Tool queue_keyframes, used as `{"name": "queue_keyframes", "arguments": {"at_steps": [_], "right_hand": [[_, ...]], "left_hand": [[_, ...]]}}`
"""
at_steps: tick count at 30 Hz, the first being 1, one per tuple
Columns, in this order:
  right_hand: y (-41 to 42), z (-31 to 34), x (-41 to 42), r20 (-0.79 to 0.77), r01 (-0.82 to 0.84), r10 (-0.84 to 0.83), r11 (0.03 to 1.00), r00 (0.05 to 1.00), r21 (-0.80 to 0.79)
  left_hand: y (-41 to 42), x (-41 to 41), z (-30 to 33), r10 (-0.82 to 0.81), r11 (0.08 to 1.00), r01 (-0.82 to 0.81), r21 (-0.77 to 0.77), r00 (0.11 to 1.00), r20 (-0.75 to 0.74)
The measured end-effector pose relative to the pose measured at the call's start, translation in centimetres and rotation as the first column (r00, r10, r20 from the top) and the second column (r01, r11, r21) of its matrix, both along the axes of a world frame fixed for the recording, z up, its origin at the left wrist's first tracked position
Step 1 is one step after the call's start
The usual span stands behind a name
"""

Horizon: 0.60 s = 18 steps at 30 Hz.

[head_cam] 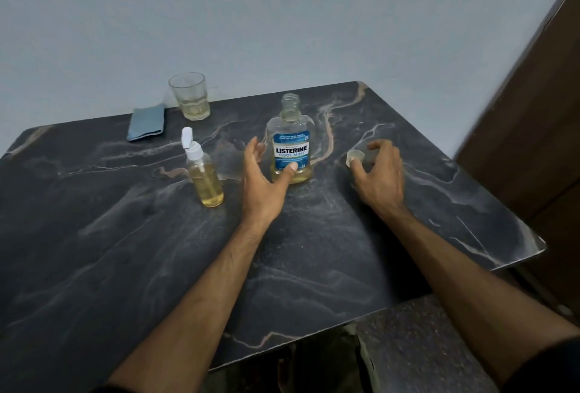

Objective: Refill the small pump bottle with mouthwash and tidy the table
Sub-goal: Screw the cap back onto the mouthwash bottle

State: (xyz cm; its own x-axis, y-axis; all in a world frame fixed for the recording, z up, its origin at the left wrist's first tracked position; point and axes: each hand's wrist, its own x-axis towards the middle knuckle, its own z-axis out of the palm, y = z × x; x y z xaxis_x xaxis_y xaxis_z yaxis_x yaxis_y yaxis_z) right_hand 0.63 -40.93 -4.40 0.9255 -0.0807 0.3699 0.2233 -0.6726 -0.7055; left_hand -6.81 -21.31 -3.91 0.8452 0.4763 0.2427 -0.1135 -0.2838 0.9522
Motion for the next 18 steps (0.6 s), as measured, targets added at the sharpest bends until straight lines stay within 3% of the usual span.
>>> {"name": "queue_keyframes", "arguments": {"at_steps": [4,10,18], "right_hand": [[0.2,-0.2,1.2,-0.075,-0.046,0.041,0.997,0.996,-0.069],[0.2,-0.6,1.6,-0.049,-0.111,0.104,0.978,0.993,-0.176],[0.1,1.2,0.5,0.027,-0.232,0.23,0.957,0.973,0.176]], "left_hand": [[-0.1,1.0,-0.7,-0.058,0.998,0.058,-0.002,0.998,-0.021],[0.1,1.4,-1.2,-0.037,0.998,0.038,0.052,0.999,-0.019],[0.1,0.9,-1.1,-0.049,0.996,0.049,0.072,0.999,-0.005]]}}
